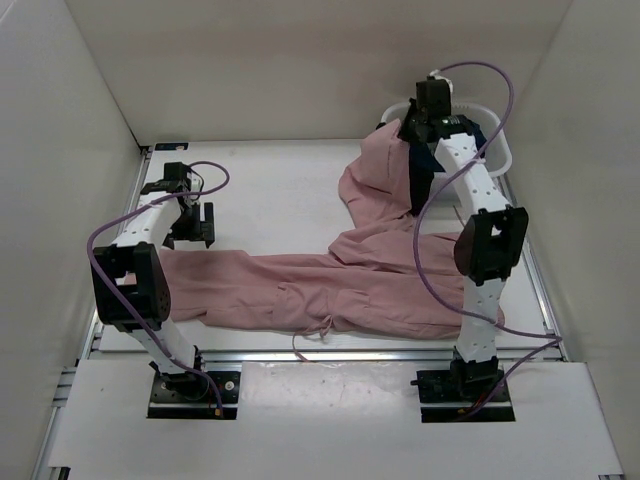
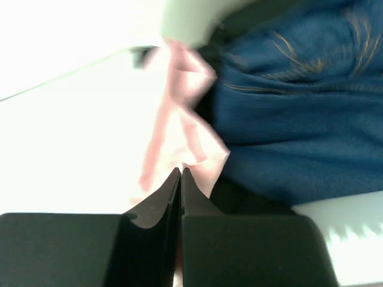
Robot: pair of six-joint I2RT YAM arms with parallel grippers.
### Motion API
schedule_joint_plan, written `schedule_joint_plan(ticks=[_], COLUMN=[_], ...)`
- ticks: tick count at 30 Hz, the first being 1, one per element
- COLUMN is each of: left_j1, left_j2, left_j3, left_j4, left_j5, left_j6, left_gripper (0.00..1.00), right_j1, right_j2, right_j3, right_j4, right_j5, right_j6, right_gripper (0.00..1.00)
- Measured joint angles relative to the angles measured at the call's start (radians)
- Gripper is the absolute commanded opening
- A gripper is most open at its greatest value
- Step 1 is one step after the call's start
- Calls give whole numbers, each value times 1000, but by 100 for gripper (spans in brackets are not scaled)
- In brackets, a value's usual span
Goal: Fold and stack the trousers
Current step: Flatten the trousers out
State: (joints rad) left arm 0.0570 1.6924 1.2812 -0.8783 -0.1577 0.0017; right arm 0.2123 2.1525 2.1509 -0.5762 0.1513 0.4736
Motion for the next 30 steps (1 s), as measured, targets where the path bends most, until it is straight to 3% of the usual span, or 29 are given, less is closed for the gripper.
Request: schedule_joint_plan(ticks=[6,11,14,17,19,20,22,26,30], left_j1=[0,25,117,255,344,375,414,417,342], left_j2=[-9,-44,-79,-94,-99,-101,-103,-98,-64], left_j3=[-6,-17,-11,21,42,48,59,77,110], left_j4=[1,2,-4,-13,-13,-13,-17,-41,-58], left_j5=[0,6,65,122,148,154,170,236,326], left_j6=[0,1,2,0,-1,-1,-2,-2,-3], left_gripper=[100,100,100,100,100,100,100,100,100], right_j1=[152,272,391,535,623,668,735,787,725], right_j2=[-170,-229,-225,-190,-140,-105,-39,-19,-194], right_j3=[-1,-15,-32,-35,-16,2,35,-28,-311], right_j4=[6,15,18,16,-5,-20,-53,-106,-56], right_j5=[93,37,-28,-106,-174,-211,-273,-361,-351], right_j6=[-109,-164,-202,-243,-272,-290,-332,-368,-319], right_gripper=[0,0,0,13,53,64,76,79,79])
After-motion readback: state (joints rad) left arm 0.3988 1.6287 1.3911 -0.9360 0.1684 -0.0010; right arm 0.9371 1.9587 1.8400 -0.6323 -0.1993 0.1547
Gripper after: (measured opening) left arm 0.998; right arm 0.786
